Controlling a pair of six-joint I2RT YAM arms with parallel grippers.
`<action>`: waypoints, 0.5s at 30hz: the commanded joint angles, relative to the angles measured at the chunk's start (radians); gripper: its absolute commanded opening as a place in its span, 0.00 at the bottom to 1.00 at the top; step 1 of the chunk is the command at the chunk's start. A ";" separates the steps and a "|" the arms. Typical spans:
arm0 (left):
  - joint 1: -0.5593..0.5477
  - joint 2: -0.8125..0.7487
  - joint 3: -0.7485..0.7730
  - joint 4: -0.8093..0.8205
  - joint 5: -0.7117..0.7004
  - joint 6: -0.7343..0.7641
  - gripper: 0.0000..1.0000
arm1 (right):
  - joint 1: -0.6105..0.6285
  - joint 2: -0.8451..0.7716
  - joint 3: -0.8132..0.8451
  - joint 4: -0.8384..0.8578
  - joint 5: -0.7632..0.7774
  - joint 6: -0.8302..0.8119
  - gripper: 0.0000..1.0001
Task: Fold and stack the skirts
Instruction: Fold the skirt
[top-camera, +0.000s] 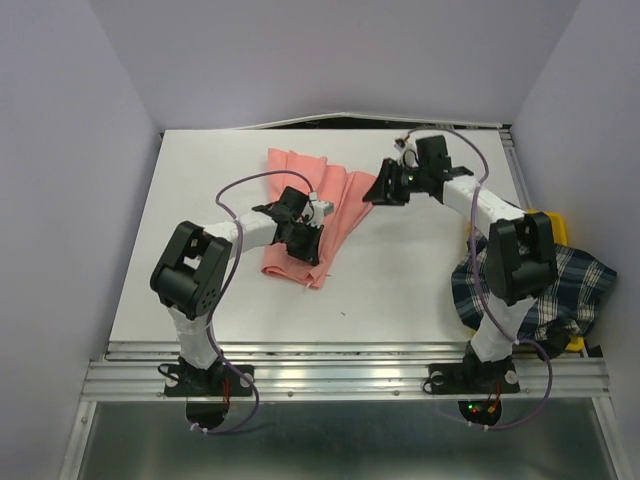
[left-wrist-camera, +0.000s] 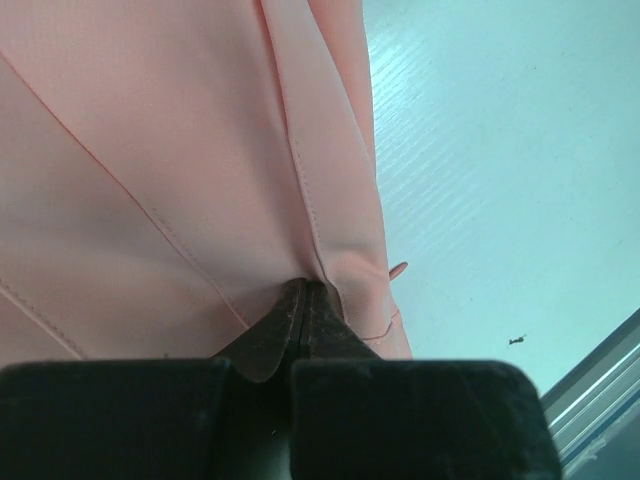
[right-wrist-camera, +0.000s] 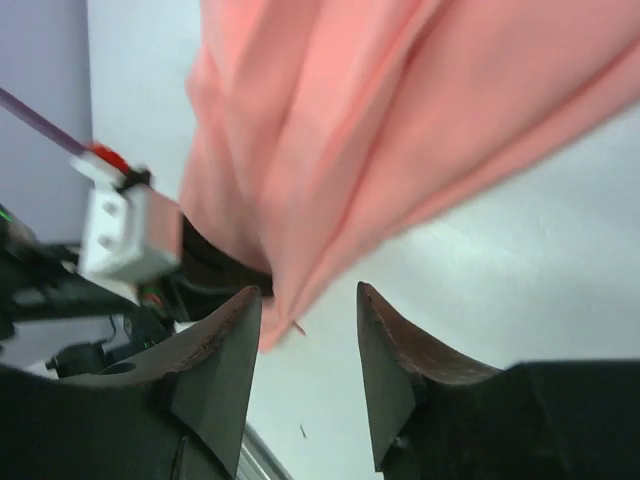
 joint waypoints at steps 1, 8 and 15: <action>-0.001 0.053 -0.035 0.005 -0.101 0.043 0.00 | 0.031 0.063 0.212 0.072 0.126 0.055 0.48; -0.003 0.036 -0.072 0.035 -0.137 0.037 0.04 | 0.052 0.417 0.644 0.002 0.306 0.138 0.49; -0.003 0.031 -0.091 0.054 -0.140 0.022 0.05 | 0.097 0.546 0.750 -0.003 0.363 0.147 0.59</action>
